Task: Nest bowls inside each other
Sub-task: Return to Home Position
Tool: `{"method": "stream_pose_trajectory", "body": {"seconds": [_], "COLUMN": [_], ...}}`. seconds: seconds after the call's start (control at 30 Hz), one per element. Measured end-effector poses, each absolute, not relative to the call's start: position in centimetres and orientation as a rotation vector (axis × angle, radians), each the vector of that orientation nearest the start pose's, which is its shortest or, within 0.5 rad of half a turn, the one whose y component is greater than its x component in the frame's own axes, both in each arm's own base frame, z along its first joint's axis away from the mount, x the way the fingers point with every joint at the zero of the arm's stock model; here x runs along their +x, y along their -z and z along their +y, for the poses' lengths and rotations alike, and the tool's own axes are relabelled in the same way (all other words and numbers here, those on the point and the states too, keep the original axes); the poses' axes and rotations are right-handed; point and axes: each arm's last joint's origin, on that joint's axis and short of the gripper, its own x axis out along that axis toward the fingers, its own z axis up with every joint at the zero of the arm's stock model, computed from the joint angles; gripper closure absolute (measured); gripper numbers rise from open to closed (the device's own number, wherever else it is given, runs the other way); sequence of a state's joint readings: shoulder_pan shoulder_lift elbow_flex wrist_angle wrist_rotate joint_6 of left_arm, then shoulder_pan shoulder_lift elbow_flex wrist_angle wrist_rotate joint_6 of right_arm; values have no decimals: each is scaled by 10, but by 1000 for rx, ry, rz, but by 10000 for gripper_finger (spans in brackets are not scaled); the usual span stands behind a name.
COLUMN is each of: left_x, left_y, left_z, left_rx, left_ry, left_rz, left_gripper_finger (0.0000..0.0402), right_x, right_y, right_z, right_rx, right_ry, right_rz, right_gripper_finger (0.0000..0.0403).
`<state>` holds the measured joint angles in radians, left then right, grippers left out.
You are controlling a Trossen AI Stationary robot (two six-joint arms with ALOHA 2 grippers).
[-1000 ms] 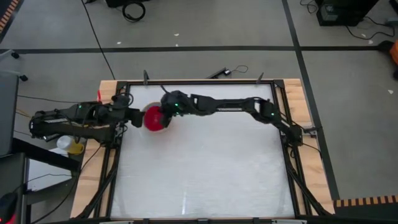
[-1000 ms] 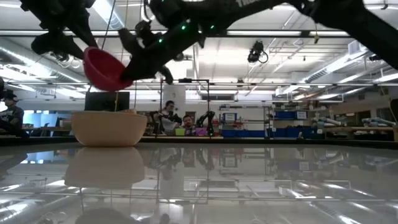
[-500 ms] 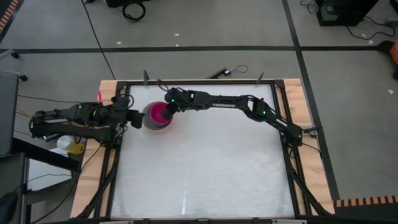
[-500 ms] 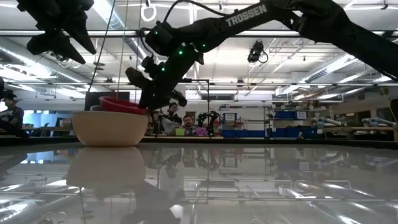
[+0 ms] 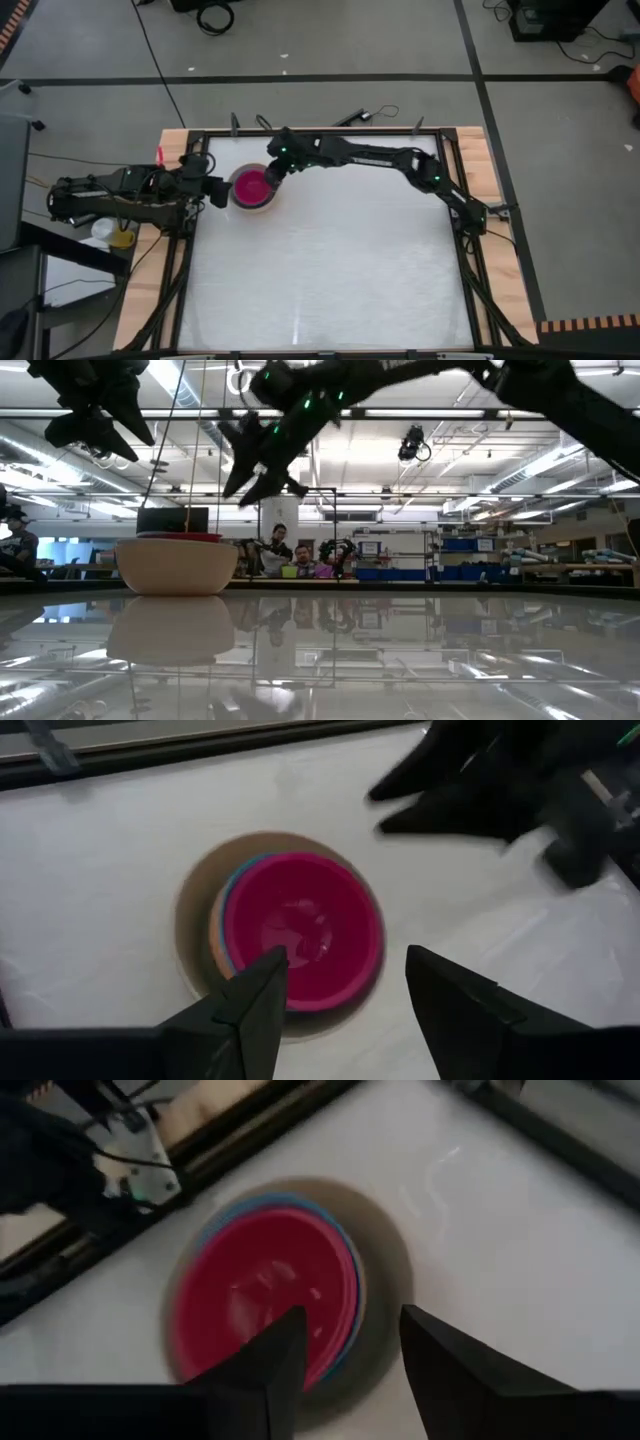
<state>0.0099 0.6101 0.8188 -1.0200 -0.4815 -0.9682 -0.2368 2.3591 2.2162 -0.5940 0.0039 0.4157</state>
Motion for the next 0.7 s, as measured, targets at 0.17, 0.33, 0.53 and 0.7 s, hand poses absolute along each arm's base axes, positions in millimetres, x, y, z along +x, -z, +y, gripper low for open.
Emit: {"method": "stream_pose_trajectory", "body": {"seconds": [0.17, 0.33, 0.53, 0.7], "left_x": [111, 137, 170, 203], "left_y": [-312, -336, -327, -311], "left_z": [4, -8, -11, -9], "left_rx": [-590, -430, -330, -314], "left_ry": [-571, -369, -342, -245], "left_rz": [396, 192, 246, 329], "left_gripper_finger": [208, 257, 303, 345], "right_x": [487, 444, 387, 334], "right_y": [-303, -356, -350, -316], "right_z": [-95, -57, -33, -15], "right_rx": [344, 242, 330, 295], "right_ry": [348, 357, 375, 316], "right_rz": [731, 695, 552, 339], "right_gripper_finger": [239, 242, 265, 299]}}
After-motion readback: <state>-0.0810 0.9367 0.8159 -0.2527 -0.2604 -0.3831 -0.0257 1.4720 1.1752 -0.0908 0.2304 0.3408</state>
